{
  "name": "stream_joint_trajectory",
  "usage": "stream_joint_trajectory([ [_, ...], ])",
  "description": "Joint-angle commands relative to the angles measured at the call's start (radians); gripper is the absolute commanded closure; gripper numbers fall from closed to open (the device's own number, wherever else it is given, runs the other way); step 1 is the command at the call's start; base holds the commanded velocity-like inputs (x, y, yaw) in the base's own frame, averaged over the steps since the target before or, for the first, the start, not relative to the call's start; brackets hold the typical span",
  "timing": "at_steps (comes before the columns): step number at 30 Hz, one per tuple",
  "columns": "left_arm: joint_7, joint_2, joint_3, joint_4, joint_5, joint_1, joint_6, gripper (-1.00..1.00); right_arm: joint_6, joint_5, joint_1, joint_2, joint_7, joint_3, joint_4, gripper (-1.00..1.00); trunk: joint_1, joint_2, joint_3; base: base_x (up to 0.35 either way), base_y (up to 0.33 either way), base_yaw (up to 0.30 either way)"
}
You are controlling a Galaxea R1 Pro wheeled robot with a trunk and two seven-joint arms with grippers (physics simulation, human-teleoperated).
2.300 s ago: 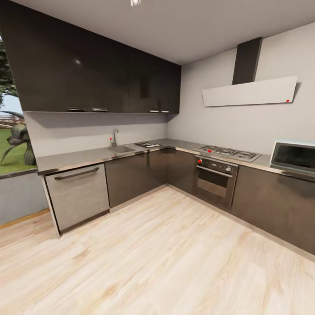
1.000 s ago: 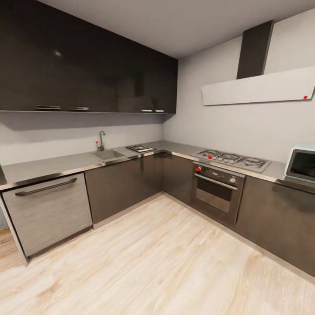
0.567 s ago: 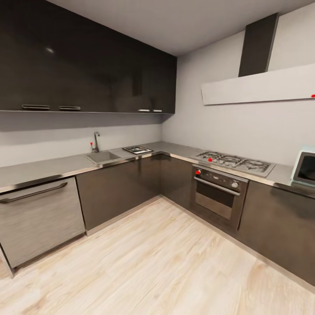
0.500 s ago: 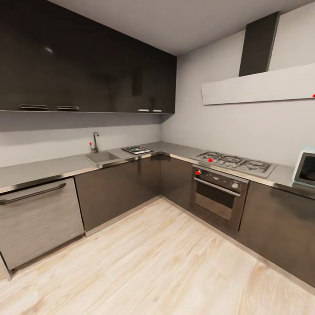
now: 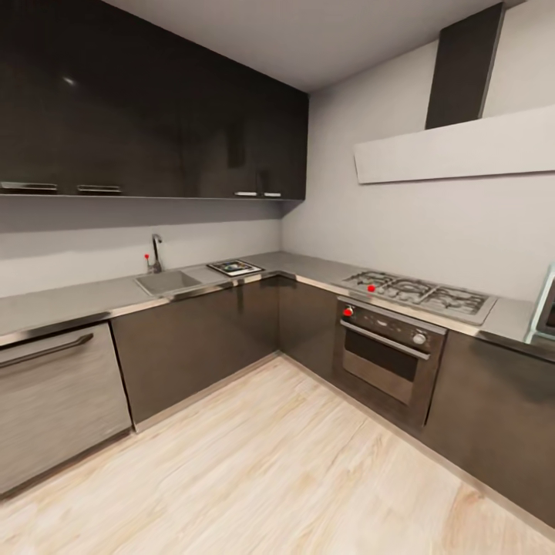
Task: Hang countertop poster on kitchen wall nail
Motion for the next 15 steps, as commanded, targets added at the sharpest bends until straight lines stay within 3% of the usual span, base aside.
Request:
stream_joint_trajectory([
  [1, -0.001, 0.000, 0.001, -0.001, -0.002, 0.000, -0.002, -1.00, -0.003, 0.001, -0.001, 0.000, -0.001, -0.002, 0.001, -1.00, 0.001, 0.000, -0.001, 0.317, -0.106, 0.000],
  [15, -0.001, 0.000, 0.001, -0.001, -0.002, 0.000, -0.002, -1.00, -0.003, 0.001, -0.001, 0.000, -0.001, -0.002, 0.001, -1.00, 0.001, 0.000, -0.001, 0.317, -0.106, 0.000],
])
